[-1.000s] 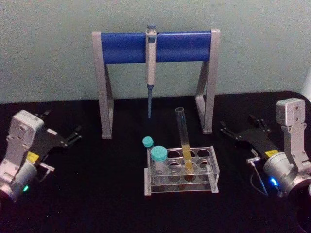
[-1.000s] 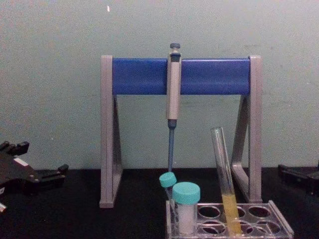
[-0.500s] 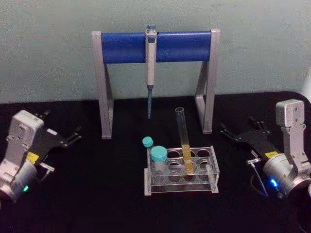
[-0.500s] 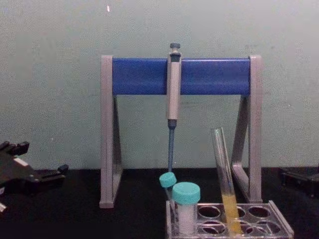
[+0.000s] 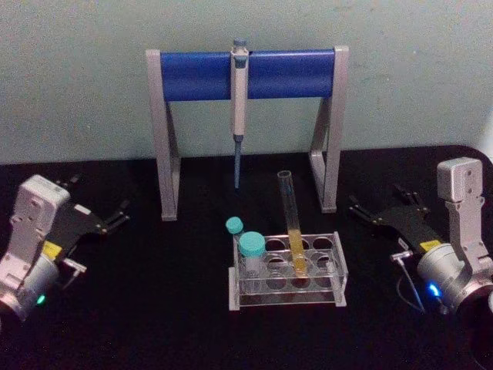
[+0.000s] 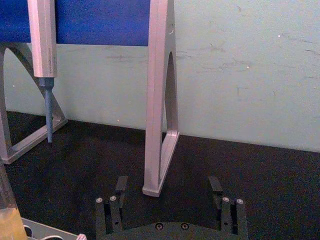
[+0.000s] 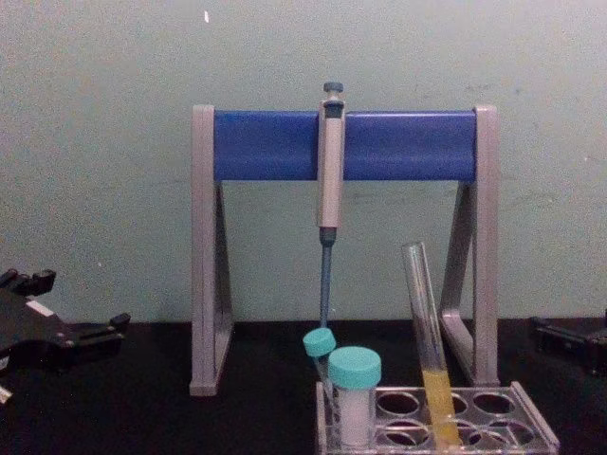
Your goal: Pick up the test tube from the test tube rack, shake it, then place it back into the test tube rack.
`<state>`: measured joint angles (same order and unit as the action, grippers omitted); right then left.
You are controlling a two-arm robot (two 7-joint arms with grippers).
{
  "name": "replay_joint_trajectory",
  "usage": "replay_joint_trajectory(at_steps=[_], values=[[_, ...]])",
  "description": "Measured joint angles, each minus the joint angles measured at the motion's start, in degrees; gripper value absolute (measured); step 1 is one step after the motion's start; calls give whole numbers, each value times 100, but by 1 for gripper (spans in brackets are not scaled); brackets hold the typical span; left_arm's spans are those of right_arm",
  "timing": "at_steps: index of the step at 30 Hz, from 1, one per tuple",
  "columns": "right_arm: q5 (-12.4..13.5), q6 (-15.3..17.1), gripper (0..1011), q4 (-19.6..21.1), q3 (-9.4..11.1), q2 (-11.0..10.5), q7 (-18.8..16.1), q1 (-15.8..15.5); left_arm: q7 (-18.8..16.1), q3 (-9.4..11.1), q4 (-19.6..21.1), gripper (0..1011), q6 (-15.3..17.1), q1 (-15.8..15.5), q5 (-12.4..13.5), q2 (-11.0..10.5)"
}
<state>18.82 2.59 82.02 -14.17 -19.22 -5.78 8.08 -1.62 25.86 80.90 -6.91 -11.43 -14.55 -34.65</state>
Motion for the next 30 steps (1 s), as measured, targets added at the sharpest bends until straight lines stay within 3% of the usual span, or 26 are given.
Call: replay_joint_trajectory(at_steps=[30], values=[[0,-8,1000,6,0,-3,2,0,0,0,0,1001,0,0,0,0]])
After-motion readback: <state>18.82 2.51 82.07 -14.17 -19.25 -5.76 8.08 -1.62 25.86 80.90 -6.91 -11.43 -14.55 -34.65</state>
